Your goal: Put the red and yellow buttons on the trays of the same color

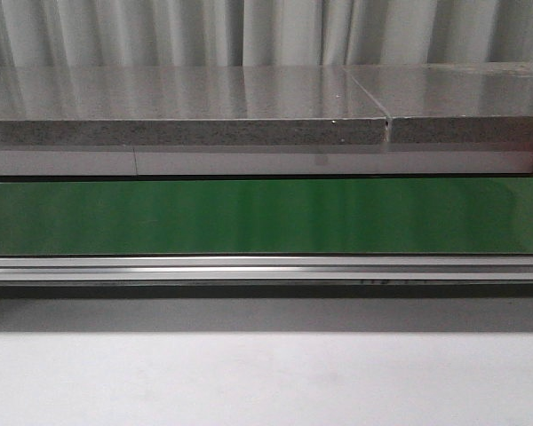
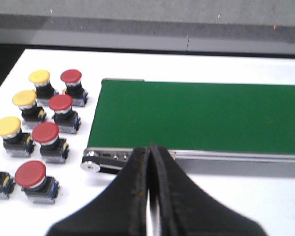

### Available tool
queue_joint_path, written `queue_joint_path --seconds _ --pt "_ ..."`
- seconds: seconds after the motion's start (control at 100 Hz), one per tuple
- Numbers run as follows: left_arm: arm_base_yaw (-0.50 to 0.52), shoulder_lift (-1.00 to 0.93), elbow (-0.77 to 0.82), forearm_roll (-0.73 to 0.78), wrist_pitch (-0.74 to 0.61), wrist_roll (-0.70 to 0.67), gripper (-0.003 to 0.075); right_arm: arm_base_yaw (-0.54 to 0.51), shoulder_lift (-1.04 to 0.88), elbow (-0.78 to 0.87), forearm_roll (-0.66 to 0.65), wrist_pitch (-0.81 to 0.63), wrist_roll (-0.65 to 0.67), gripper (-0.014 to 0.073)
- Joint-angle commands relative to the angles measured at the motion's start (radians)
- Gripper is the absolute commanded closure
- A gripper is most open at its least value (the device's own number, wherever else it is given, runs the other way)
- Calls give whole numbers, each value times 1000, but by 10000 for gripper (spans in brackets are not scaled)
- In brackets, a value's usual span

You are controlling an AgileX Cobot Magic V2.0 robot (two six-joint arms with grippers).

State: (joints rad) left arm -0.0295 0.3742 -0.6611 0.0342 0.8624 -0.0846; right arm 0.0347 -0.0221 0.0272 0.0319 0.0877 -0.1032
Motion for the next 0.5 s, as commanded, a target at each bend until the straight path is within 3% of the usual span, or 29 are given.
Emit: queue_joint_path --seconds 0.0,0.38,0.49 --pt "-7 66 -51 -6 6 -10 739 -3 -9 -15 -10 -88 -7 659" --pt "-7 136 -51 -22 22 -10 738 -3 -9 -15 -10 -88 -7 659" --pt "-7 136 -51 -22 39 -10 705 -3 -9 -15 -10 -88 -7 659"
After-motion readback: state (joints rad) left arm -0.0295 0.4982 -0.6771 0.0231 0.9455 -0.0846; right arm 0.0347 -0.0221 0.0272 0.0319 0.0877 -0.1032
